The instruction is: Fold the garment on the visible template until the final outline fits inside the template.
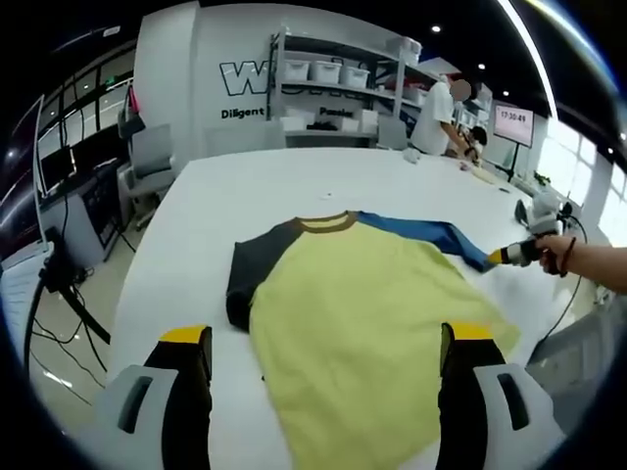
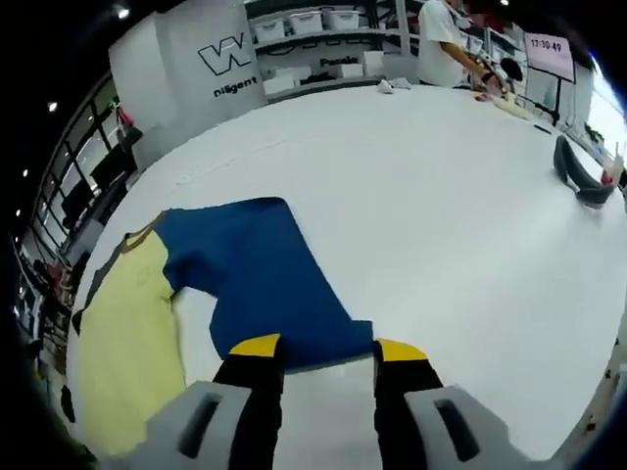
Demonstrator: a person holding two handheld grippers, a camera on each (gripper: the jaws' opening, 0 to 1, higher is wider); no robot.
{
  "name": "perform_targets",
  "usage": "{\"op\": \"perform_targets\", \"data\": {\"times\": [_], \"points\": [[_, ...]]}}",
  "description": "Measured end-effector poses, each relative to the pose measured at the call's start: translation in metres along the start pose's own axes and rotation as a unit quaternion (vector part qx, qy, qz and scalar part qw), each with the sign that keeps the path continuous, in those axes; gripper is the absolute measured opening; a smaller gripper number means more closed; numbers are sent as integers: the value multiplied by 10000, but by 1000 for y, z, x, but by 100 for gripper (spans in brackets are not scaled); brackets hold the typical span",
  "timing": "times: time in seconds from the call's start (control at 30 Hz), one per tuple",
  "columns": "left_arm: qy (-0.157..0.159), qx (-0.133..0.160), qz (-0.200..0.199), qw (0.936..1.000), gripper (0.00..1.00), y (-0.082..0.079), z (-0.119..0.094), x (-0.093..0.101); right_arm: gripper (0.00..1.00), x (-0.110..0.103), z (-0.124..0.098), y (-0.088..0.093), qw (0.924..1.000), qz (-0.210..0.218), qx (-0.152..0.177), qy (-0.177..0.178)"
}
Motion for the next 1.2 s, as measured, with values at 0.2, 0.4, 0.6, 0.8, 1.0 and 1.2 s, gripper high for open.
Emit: {"op": "perform_targets", "data": {"times": [0.2, 0.4, 0.6, 0.8, 1.0, 1.2], "points": [[-98, 49, 53, 9999, 97, -3, -6, -5, 0, -8, 8, 0, 9993, 295, -178, 164], [-75, 95, 6, 9999, 96, -3, -9, -5, 0, 3, 5, -14, 9997, -13, -106, 205], [-118, 54, -28, 9999, 95, 1, -12, -8, 0, 32, 2, -41, 9980, -445, 124, 420], [-55, -27, 46, 10000, 96, 3, -11, -5, 0, 52, 11, -75, 9907, -1207, 205, 597], [78, -74, 67, 9999, 96, 4, -9, -2, 0, 65, 38, -108, 9773, -1961, 188, 781], [127, -117, 105, 9998, 96, 6, -9, 1, 0, 71, 65, -113, 9691, -2329, -87, 802]]}}
Point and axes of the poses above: the point that each gripper's makers call its tool centre point, and the gripper's own axes: z roughly forward along the fingers, x roughly to its right, y roughly out of its underside, the point moved 3 cm from there along -z, roughly backward along the fingers, and after that the axes turned 11 degrees about y, right-handed, at the moved point
